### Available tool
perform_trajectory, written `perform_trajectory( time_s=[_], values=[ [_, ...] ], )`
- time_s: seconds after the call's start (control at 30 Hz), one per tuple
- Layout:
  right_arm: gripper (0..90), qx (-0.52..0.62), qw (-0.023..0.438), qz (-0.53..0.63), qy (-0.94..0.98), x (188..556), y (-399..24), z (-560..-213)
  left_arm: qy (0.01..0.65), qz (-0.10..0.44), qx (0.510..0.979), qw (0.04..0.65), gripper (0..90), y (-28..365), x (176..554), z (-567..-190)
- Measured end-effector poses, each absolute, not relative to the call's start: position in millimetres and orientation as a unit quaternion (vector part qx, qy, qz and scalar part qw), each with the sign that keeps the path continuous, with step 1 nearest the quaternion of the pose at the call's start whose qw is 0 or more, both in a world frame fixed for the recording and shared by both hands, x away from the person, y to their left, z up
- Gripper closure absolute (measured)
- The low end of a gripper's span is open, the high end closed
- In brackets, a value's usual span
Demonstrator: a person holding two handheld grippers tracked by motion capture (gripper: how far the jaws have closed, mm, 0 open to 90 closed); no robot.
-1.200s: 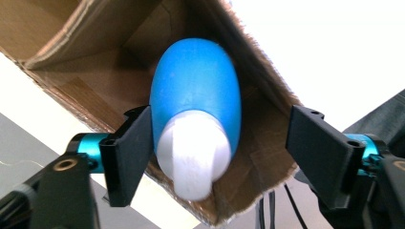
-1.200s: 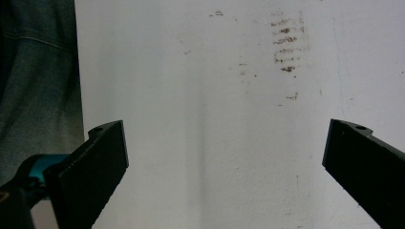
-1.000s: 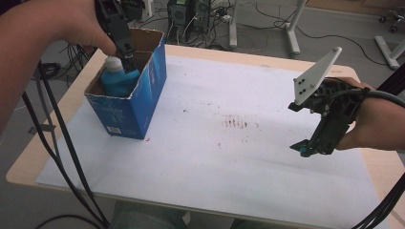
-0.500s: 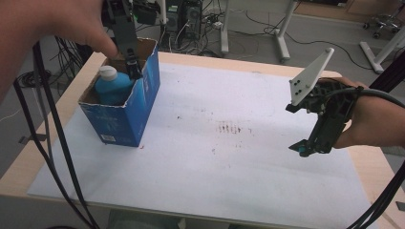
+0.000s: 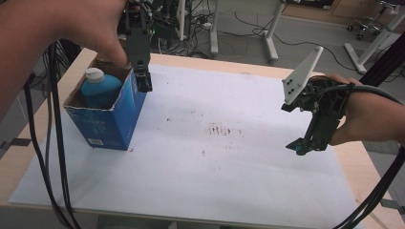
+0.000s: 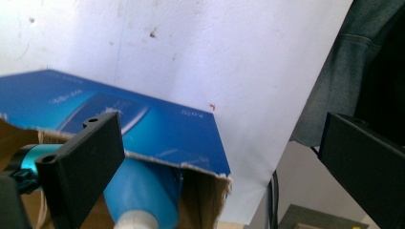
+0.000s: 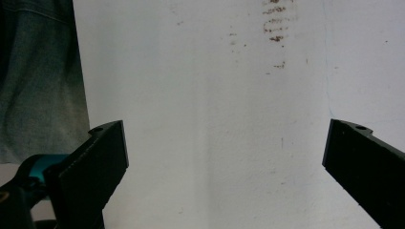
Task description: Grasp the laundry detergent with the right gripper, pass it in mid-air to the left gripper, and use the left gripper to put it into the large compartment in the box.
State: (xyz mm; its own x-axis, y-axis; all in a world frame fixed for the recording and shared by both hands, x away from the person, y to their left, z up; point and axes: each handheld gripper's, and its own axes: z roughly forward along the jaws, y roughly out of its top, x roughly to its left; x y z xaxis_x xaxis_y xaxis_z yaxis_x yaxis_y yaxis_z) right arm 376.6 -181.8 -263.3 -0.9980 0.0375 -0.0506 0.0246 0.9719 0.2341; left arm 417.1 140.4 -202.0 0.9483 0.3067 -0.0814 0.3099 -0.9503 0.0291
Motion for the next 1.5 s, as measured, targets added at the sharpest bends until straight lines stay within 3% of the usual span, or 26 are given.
perform_trajectory(
  time_s=[0.43,1.5],
  values=[
    [0.6,-0.003,0.011,0.084,0.996,380,-180,-275,0.106,-0.058,0.993,0.002,1.6,119,429,-221],
    [0.6,-0.006,-0.009,0.064,0.998,387,-182,-292,0.071,-0.045,0.996,0.003,1.6,105,442,-237]
  ],
)
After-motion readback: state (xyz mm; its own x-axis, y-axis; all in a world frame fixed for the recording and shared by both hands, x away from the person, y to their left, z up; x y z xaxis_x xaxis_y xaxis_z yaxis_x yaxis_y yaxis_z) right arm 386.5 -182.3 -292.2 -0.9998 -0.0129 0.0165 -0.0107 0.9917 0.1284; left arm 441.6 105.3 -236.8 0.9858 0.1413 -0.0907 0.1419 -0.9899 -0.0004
